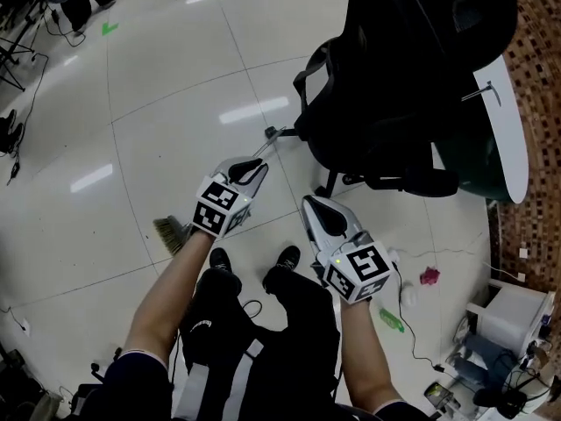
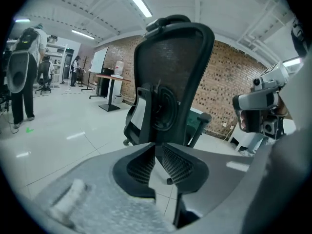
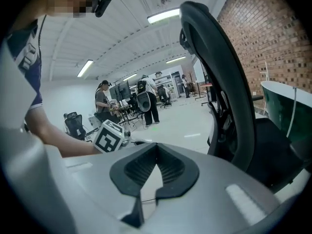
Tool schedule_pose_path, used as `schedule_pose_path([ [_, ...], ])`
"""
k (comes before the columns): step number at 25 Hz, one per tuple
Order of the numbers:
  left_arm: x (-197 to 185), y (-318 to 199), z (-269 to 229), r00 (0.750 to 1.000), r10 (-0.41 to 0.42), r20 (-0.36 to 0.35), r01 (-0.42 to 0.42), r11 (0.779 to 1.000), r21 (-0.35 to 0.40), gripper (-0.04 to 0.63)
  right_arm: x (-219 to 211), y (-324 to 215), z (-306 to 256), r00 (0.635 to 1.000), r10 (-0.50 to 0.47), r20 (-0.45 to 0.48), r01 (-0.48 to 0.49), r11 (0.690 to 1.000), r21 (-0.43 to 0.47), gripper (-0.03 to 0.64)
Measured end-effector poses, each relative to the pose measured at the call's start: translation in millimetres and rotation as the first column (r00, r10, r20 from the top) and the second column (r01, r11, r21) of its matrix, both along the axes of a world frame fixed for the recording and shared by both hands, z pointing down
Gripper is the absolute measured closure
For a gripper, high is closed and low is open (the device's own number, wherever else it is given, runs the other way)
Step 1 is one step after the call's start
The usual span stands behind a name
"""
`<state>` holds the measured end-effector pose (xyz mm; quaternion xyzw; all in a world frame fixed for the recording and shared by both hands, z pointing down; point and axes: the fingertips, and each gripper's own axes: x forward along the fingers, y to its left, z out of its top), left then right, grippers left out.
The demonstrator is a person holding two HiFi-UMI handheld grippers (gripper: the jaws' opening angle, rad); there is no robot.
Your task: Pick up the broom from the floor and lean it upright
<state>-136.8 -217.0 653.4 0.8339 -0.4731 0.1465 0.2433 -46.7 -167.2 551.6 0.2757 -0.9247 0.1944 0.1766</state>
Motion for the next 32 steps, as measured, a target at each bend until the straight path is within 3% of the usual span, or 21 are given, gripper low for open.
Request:
schedule_pose_path([
  [4,2.9,-24.5,84.6,1.000,0.026,0.009,-0.025,0.999,-0.021,0.534,-8.0,-14.4,62.6,1.000,0.023,0.009,-0.023,1.000,0.009,0.611],
  [11,5.1,-69.0,244.4,0.995,0.050,0.085,-0.043,0.996,-0.080,0.474,-10.5,-39.4,169.6,0.999,0.048,0.005,-0.048,0.998,0.037,0.611],
  [15,4.6,-93.5,324.5,0.996,0.043,0.084,-0.034,0.994,-0.100,0.456,-4.4,-49.6,227.2,0.997,0.077,-0.025,-0.075,0.996,0.057,0.611],
  [20,5.1,-114.0,422.0,0.980,0.095,0.175,-0.068,0.985,-0.157,0.434,8.8,-64.0,289.7,0.985,0.170,-0.023,-0.169,0.985,0.046,0.611],
  [25,3.2,-126.9,487.4,0.967,0.110,0.228,-0.070,0.982,-0.177,0.425,20.8,-62.7,339.5,0.963,0.270,-0.012,-0.270,0.963,-0.001,0.611],
  [32,-0.2,-143.2,525.9,0.967,0.106,0.233,-0.065,0.982,-0.177,0.425,28.4,-56.4,376.6,0.955,0.290,-0.066,-0.291,0.956,-0.017,0.611],
])
